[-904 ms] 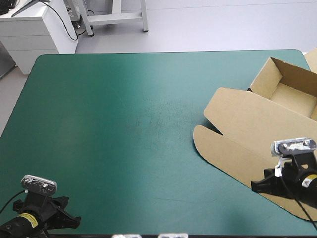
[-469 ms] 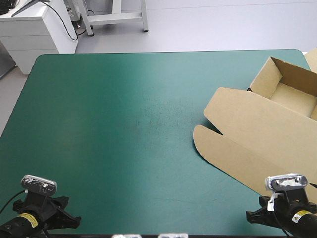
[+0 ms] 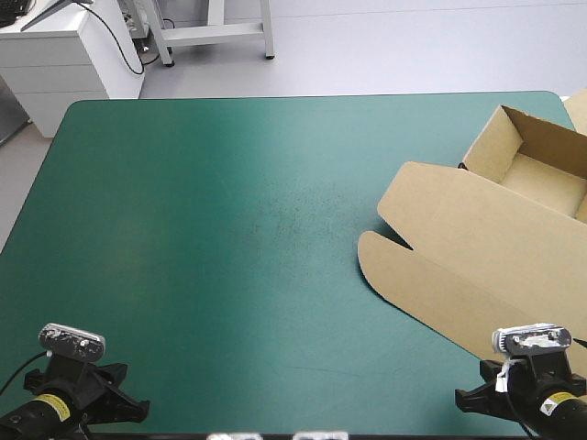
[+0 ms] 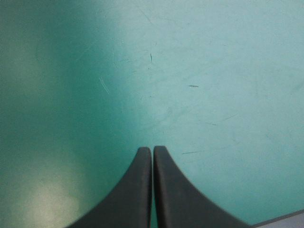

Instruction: Fold the box

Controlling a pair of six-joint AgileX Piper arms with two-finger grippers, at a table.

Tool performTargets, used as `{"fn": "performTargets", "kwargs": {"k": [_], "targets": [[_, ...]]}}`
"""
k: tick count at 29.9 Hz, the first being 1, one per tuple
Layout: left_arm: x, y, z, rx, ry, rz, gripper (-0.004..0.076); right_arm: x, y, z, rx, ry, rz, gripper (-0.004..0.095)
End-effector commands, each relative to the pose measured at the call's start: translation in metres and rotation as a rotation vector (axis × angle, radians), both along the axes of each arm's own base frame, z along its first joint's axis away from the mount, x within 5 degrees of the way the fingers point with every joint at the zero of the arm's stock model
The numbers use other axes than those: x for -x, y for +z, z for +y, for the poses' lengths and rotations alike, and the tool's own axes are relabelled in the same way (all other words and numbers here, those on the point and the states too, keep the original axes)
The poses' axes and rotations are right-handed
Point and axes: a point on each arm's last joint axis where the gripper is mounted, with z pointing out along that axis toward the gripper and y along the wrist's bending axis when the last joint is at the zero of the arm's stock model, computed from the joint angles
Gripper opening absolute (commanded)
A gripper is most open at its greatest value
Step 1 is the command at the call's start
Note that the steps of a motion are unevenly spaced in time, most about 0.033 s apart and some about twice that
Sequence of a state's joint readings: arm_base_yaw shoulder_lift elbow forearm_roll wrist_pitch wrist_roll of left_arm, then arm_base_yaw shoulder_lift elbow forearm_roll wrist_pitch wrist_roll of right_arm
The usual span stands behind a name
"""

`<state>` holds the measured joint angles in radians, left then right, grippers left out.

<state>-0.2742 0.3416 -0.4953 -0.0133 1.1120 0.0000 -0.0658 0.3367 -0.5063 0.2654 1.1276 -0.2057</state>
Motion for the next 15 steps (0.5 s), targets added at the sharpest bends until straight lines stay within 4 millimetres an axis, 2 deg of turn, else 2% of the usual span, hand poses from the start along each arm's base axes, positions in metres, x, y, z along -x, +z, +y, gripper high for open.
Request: {"fn": "performTargets", "kwargs": {"k": [1, 15], "targets": [[-0.0032, 0.0099, -0.0015, 0.022, -0.006, -0.057, -0.0008, -0.0039, 0.0099, 0.0004, -0.009, -0.003, -0.061, -0.0002], [-0.0026, 0.0093, -0.0014, 0.035, 0.013, -0.043, -0.0008, -0.0039, 0.0099, 0.0004, -0.009, -0.003, -0.061, -0.0002]]}}
